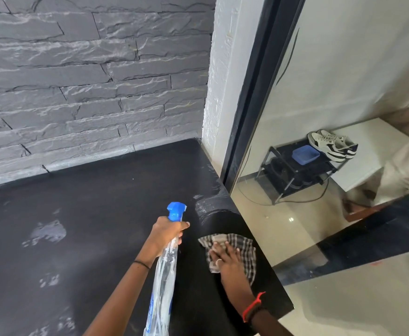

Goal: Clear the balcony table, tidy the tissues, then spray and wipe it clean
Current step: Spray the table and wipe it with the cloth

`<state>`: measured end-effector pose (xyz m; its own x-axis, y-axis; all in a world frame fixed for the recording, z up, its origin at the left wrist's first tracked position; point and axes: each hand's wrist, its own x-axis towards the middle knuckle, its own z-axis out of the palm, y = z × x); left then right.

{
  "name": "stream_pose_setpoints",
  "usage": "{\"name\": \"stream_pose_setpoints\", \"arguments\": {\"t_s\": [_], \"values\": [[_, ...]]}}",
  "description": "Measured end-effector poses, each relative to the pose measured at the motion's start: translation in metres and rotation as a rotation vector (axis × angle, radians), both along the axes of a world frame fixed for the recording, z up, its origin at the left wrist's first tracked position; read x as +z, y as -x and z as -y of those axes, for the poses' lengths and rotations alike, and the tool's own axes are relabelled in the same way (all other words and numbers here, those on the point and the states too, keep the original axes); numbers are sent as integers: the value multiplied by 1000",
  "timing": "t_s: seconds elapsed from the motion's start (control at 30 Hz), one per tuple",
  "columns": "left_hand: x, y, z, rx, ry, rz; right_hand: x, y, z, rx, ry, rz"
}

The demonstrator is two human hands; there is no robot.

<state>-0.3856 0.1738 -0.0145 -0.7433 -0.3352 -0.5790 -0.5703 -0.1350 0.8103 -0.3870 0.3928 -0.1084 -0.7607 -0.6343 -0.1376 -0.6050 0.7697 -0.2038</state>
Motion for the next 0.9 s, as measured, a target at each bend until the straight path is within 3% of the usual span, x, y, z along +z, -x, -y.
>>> {"name": "stream_pose_setpoints", "arguments": {"t_s": [0.23, 0.43, 0.77, 0.9], "values": [[-5, 8, -1, 24, 19, 22, 20, 54, 72, 9, 65, 93], [-10, 21, -9, -5, 34, 61, 24, 104, 38, -140, 74, 51], [-2, 60, -22, -46, 20, 79, -10, 51, -3, -61, 98, -147], [3, 72, -23, -63, 33, 78, -8, 42, 4, -102, 88, -132]]}}
